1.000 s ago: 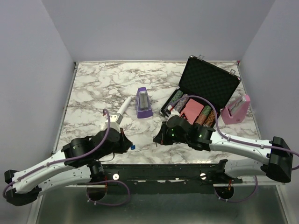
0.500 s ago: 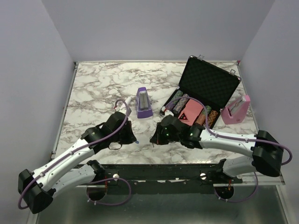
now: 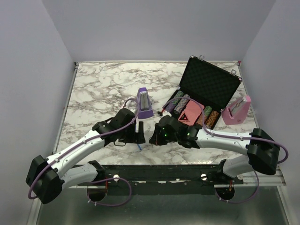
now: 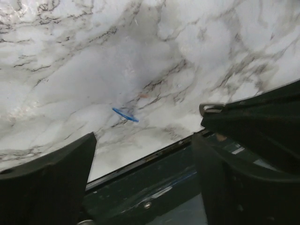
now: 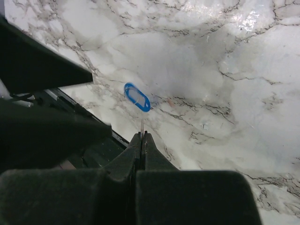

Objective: Remove the keys from the keyring

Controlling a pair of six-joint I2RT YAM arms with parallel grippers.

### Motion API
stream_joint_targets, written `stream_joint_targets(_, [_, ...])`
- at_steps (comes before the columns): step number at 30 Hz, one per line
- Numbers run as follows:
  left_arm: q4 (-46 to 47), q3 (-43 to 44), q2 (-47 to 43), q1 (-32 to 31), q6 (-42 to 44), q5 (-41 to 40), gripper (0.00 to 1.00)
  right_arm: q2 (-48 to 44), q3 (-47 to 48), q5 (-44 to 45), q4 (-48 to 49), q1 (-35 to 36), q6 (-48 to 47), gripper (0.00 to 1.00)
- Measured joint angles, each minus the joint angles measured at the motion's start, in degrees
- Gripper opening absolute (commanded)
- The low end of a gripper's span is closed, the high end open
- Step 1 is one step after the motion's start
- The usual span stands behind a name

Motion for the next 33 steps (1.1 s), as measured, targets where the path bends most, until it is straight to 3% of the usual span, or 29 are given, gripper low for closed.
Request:
stream_joint_targets(10, [-7.41,6.84,-4.76,0.35,1.75,-4.85,0.99,-0.07,0.85,0.09,-0.28,0.02,-0.81,0.01])
stream_joint_targets(19, [-16.5,10.01,-19.96,1.18,4.11,-13.49,0.99,-2.47,0.85,2.4,-4.31,0.0,-1.4,0.01])
stream_joint_targets(25, [-17.75,9.77,-32.65,1.22,4.55,-18.4,0.99,-3.63,1.03,6.95,-9.07,0.0,-1.29,0.01])
stream_joint_targets(33, [-15.58,3.39,-46.1,1.22,5.38,-25.94,0.99,4.46,9.31,11.15,-18.45,0.0,-1.62,0.01])
